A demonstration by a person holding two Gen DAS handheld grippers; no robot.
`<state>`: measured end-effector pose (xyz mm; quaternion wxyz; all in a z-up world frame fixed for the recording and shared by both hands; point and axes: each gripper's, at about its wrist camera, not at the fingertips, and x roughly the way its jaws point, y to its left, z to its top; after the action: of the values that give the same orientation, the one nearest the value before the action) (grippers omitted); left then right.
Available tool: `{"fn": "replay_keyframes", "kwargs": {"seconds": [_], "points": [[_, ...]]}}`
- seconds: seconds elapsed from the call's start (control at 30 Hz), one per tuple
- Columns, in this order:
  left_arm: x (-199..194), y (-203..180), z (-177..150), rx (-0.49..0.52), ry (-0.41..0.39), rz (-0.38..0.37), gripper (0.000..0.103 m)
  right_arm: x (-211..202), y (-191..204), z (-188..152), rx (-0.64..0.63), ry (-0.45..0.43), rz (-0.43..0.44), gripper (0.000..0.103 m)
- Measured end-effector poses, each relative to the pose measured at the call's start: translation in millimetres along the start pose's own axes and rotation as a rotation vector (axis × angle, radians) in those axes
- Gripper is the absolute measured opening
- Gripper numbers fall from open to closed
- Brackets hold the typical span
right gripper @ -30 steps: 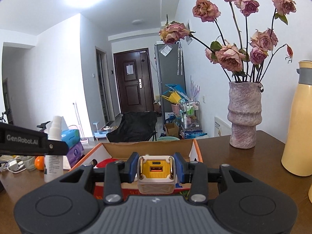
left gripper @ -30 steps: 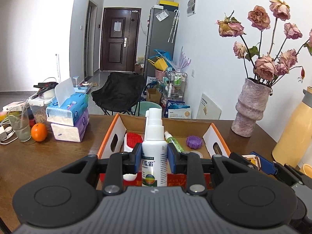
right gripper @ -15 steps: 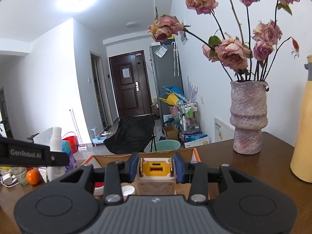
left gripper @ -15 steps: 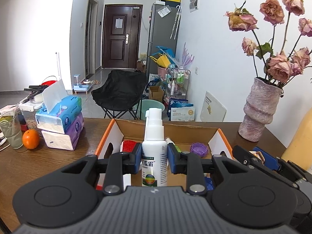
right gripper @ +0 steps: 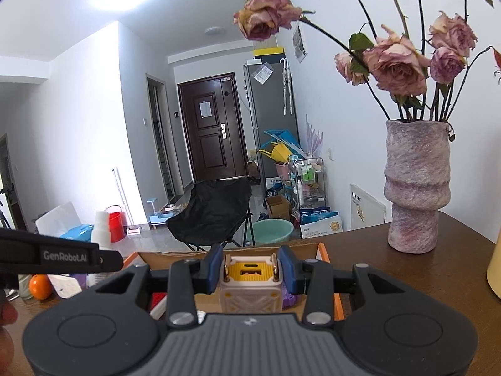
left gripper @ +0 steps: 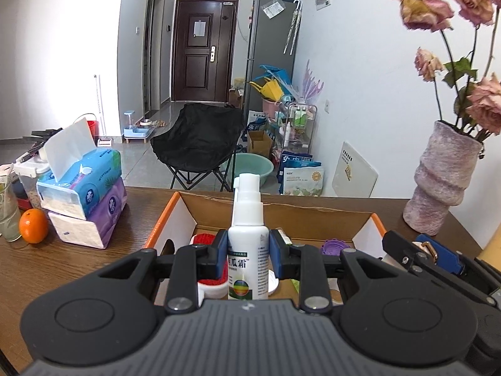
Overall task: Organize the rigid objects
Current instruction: 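Lower both items into the red box and open both tools, then withdraw both tools up from the red box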
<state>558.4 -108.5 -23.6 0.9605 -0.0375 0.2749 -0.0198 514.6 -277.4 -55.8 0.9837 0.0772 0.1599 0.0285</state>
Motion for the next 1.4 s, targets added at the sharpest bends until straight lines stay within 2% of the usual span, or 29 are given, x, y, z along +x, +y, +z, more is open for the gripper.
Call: {"fn": "replay_keyframes", "kwargs": {"seconds": [0.43,1.0,1.07,1.1,1.13,1.17,1.23,1.3,1.33,1.4], "points": [[39,4,-2,-0.044,0.005,0.011,0.028,34,-2,-1,-0.017,0.03,-0.02,0.038],[51,17,-6,-0.049,0.003,-0.017,0.029,55,-8,-12,-0.026,0.107,-0.028,0.038],[49,18,-6,-0.042,-0.01,-0.021,0.043,57,-9,-13,-0.028,0.125,-0.021,0.041],[47,18,-6,-0.042,-0.018,-0.019,0.061,56,-9,-13,-0.033,0.125,-0.02,0.046],[44,19,-6,-0.042,-0.035,-0.006,0.076,56,-9,-12,-0.041,0.13,-0.022,0.064],[41,19,-5,-0.041,-0.047,0.008,0.081,55,-8,-12,-0.045,0.126,-0.028,0.085],[36,22,-4,-0.048,-0.062,0.024,0.093,51,-8,-11,-0.05,0.1,-0.053,0.097],[34,25,-3,-0.064,-0.068,0.032,0.102,49,-8,-9,-0.05,0.098,-0.056,0.099],[32,27,-2,-0.067,-0.074,0.037,0.102,49,-9,-9,-0.044,0.102,-0.055,0.103],[31,28,-1,-0.068,-0.075,0.046,0.103,50,-10,-9,-0.038,0.111,-0.059,0.103]]}}
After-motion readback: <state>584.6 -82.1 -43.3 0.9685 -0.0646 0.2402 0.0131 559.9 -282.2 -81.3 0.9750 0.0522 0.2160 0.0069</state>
